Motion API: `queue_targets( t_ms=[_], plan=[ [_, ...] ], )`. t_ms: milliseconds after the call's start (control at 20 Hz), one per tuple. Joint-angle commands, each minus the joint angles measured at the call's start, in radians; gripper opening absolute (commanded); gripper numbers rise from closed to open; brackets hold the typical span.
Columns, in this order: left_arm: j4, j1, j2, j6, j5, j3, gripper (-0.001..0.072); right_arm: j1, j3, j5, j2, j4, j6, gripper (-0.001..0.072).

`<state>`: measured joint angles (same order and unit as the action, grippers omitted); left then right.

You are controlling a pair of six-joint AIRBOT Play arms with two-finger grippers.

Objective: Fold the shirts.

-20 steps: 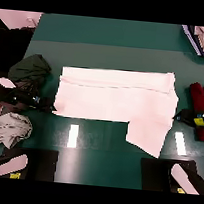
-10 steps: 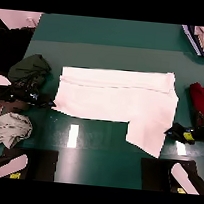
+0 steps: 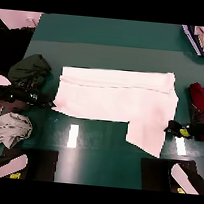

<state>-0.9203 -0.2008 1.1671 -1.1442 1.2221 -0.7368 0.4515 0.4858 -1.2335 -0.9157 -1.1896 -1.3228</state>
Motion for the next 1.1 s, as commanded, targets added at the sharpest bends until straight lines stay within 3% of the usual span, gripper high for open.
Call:
queue_targets(
  t_ms=[0,200,450,650,800,1050],
  plan=[
    [-0.061,-0.001,-0.003,-0.009,0.073,-0.001,0.0024,-0.009,0.042,-0.1,0.001,-0.068,-0.002,0.0016],
    [-0.151,-0.001,-0.154,-0.064,0.181,0.0,0.0024,-0.009,0.158,-0.3,0.113,-0.198,-0.004,0.0016],
    [-0.134,-0.001,-0.367,-0.166,0.325,-0.001,0.0025,-0.009,0.237,-0.36,0.32,-0.181,-0.005,0.0015],
    [-0.093,-0.001,-0.37,-0.166,0.176,-0.001,0.0025,-0.01,0.277,-0.246,0.338,-0.075,-0.004,0.0014],
    [-0.092,-0.001,-0.336,-0.169,0.012,-0.001,0.0025,-0.01,0.349,-0.194,0.219,-0.05,-0.003,0.0014],
    [-0.014,-0.001,-0.16,-0.183,-0.079,-0.077,0.0025,-0.069,0.505,-0.124,-0.032,-0.035,0.026,0.0014]
  ],
)
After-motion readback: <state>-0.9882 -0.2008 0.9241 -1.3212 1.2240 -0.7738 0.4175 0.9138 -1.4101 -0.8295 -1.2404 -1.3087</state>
